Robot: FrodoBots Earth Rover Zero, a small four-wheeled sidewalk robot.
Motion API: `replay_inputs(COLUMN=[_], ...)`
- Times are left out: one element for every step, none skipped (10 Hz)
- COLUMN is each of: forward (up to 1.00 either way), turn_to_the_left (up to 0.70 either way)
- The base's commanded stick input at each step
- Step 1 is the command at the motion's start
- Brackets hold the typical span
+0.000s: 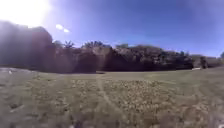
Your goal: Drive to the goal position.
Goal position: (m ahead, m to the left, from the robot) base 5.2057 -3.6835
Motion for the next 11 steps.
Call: replay_inputs(forward=[1.0, 1.0, 1.0, 1.0, 1.0, 1.0, 1.0, 1.0, 1.0, 1.0, 1.0], turn_to_the_left=[0.0, 0.0, 0.03, -0.4, -0.4, -0.4, -0.4, -0.4, -0.4, -0.4, -0.4])
